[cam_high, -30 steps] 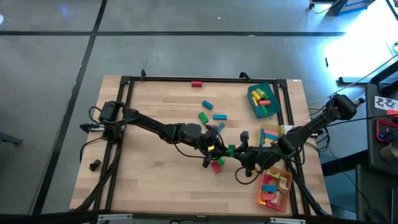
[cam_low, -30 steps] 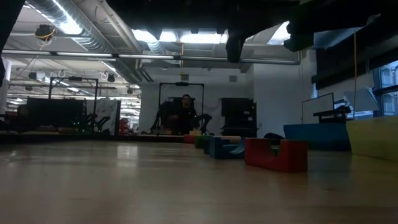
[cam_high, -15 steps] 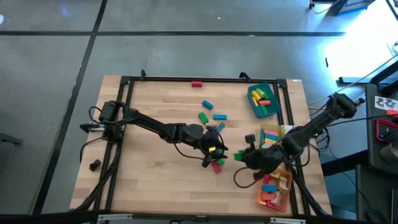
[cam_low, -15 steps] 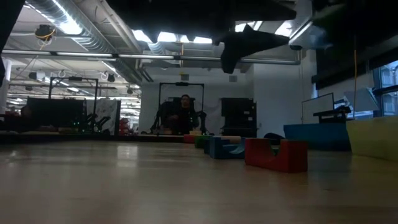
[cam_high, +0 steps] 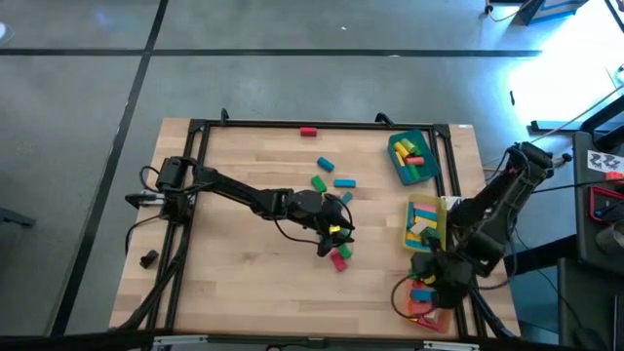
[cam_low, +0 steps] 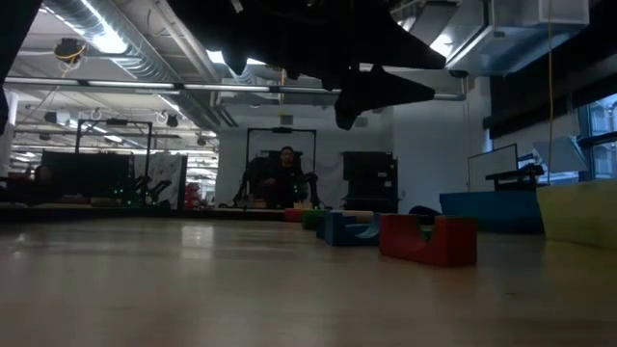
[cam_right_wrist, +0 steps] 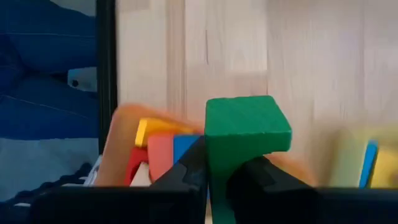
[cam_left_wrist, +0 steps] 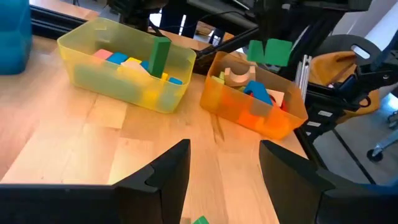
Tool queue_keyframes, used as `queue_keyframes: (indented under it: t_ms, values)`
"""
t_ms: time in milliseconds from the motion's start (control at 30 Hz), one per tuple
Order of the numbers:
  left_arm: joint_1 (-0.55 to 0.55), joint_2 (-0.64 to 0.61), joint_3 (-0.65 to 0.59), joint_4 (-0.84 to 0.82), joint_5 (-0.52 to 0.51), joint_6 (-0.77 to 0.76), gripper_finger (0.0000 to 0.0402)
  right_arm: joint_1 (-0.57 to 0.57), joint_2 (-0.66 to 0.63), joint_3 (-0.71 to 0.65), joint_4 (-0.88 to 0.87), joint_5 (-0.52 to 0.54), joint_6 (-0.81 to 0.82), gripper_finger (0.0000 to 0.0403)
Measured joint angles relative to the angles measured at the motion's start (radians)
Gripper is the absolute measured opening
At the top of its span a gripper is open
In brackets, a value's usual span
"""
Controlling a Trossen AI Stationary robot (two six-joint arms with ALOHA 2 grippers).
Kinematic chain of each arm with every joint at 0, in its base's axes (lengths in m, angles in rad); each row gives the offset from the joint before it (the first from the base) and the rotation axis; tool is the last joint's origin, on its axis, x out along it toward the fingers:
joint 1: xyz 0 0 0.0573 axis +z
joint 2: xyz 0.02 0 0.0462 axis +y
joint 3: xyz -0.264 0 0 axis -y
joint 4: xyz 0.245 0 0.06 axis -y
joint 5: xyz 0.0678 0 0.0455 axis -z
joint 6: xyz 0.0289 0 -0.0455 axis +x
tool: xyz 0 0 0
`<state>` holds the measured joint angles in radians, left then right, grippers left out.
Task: Sort blocks by size
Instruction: Put the green arch block into the orange bin, then put the red cylindrical block into the blue bin
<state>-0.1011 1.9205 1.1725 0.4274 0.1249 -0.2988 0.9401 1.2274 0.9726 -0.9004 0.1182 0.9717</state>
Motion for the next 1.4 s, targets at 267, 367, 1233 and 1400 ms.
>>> queue_keyframes:
  t_ms: [267, 367, 1233, 1400]
  values:
    - [-0.001, 0.000, 0.000, 0.000, 0.001, 0.026, 0.0183, 0.128, 0.000, 0.000, -0.044, 0.001, 0.180, 0.0056]
    - [0.001, 0.000, 0.000, 0.002, 0.000, 0.026, 0.0183, 0.151, 0.000, 0.000, -0.044, 0.001, 0.202, 0.0057]
    - [0.326, 0.001, 0.000, -0.038, -0.008, 0.098, 0.0183, 0.160, 0.001, -0.001, -0.129, -0.033, 0.574, 0.0128]
    - [0.420, 0.002, 0.000, -0.046, -0.044, 0.216, 0.0183, 0.159, 0.001, -0.001, -0.129, -0.033, 0.565, 0.0163]
